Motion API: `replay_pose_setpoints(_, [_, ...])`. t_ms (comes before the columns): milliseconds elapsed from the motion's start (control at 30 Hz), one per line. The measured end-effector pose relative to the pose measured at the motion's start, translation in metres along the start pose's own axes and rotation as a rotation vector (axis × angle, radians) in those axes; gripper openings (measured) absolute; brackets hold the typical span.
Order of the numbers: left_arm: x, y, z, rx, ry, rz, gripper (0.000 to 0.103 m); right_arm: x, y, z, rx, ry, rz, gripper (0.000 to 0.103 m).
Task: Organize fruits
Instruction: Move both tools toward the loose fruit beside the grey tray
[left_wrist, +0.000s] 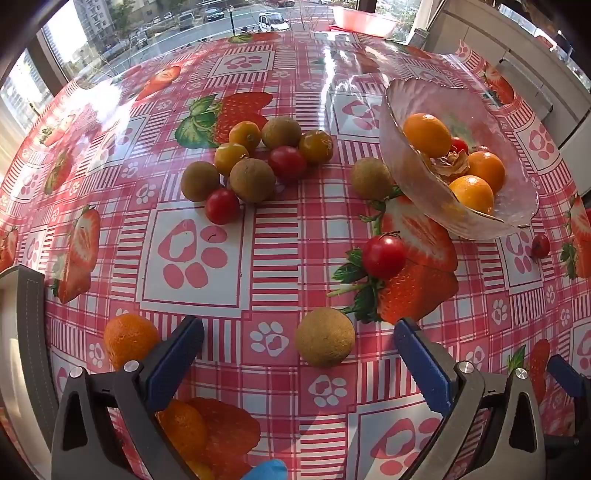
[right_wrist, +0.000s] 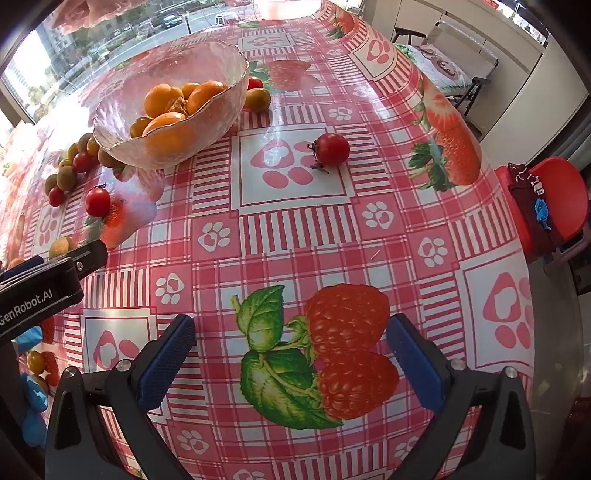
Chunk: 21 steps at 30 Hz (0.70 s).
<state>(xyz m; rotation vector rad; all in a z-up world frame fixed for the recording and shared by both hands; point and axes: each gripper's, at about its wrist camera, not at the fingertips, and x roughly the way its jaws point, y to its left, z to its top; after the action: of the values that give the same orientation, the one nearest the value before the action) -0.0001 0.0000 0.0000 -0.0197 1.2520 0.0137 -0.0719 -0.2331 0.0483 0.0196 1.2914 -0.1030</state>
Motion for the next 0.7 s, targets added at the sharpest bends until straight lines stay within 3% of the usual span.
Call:
replay_pose_setpoints(333, [0.002, -0.004, 0.001, 0.027, 0.003, -0.009, 0.103, -0.003, 0.002, -0.001, -0.003, -0.019, -0.002, 0.103])
replay_pose_setpoints(500, [0.002, -0.002, 0.008, 0.084, 0.083, -0.028, 0.103, -0.003, 0.005, 0.003, -0.008, 0.018, -0.009, 0.103])
replay_pose_setpoints(600, [-0.018, 0.005, 0.011, 0.096, 0.026, -0.041, 0.103, -0.005, 0.007, 0.004, 0.008, 0.062, -0.02, 0.103])
replay_pose_setpoints(700, [-0.046, 0.017, 0.008, 0.119, -0.053, -0.04, 0.103, -0.004, 0.006, 0.006, 0.046, 0.065, 0.028, 0.103])
